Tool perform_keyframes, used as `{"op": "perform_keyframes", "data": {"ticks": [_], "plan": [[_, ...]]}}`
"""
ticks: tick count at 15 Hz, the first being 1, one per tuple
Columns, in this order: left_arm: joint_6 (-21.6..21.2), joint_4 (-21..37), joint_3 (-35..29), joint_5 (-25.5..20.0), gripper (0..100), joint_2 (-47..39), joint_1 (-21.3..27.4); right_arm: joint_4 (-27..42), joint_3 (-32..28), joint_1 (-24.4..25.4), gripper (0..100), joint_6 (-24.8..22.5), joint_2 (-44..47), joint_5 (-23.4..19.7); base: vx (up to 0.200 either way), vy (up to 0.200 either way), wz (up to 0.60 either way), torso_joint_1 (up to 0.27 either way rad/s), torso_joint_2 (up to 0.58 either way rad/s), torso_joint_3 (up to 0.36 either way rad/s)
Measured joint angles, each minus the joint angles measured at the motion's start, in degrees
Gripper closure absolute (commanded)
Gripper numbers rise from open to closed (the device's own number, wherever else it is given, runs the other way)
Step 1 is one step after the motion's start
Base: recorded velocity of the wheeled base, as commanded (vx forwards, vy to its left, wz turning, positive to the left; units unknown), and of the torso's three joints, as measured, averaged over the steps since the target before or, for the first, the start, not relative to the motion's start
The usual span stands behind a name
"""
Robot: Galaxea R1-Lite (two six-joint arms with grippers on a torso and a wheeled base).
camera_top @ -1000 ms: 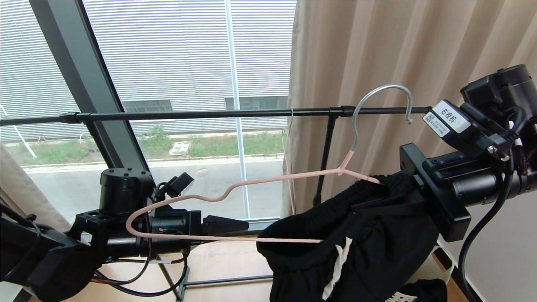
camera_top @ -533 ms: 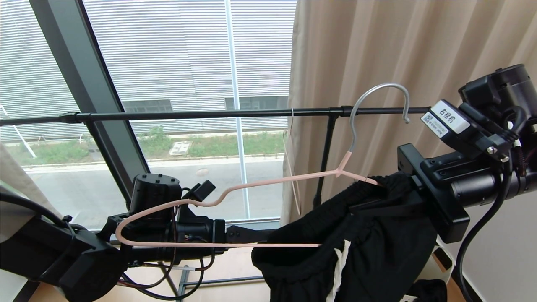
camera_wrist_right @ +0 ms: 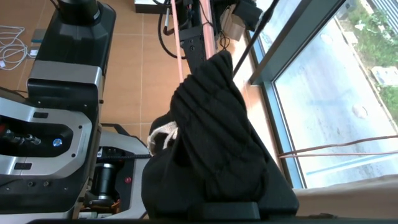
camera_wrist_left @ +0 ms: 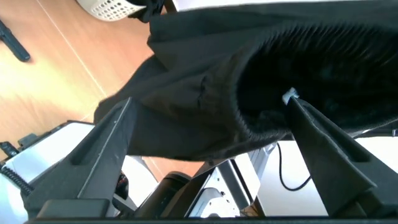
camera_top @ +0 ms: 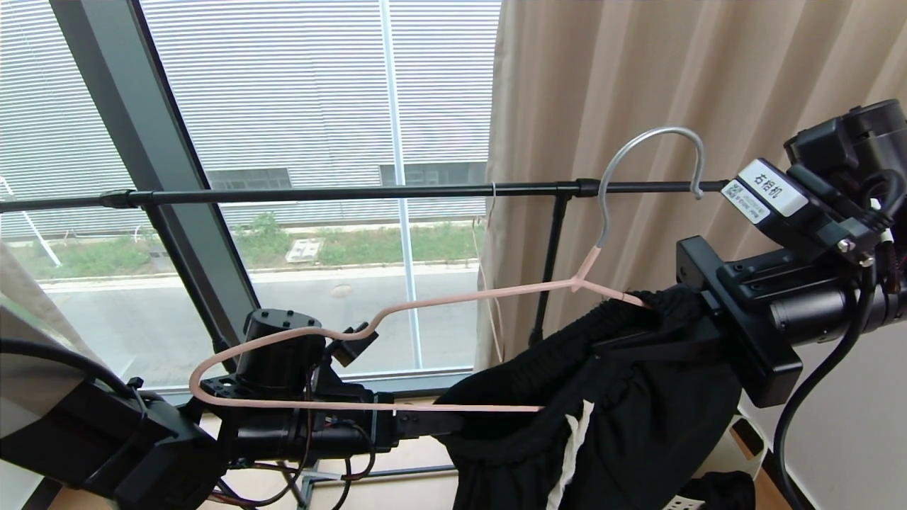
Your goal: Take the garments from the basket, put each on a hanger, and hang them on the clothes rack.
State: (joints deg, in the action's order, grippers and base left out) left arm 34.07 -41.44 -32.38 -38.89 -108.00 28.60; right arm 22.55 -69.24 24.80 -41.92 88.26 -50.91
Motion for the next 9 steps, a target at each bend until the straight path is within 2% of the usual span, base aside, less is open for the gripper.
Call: {"op": "perform_keyframes", "data": {"ticks": [1, 2, 6, 9], "plan": [[0.0, 0.0, 0.2, 2.1, 100, -0.2, 0.6, 0.0, 0.0, 0.0, 100, 0.0, -0.2, 0.0, 0.000, 0.000, 0.00, 0.000, 0.00, 0.000], [0.0, 0.0, 0.2, 3.4, 100, -0.6, 1.4, 0.0, -0.1, 0.0, 100, 0.0, -0.5, -0.1, 0.000, 0.000, 0.00, 0.000, 0.00, 0.000], [0.1, -0.1, 0.3, 3.6, 100, -0.8, 1.8, 0.1, 1.3, -0.2, 100, 0.0, -1.5, -0.1, 0.000, 0.000, 0.00, 0.000, 0.00, 0.000], [0.0, -0.2, 1.3, 3.6, 100, 0.9, -0.6, 0.0, 3.3, -2.5, 100, 0.0, -2.8, -0.2, 0.000, 0.000, 0.00, 0.000, 0.00, 0.000]]}}
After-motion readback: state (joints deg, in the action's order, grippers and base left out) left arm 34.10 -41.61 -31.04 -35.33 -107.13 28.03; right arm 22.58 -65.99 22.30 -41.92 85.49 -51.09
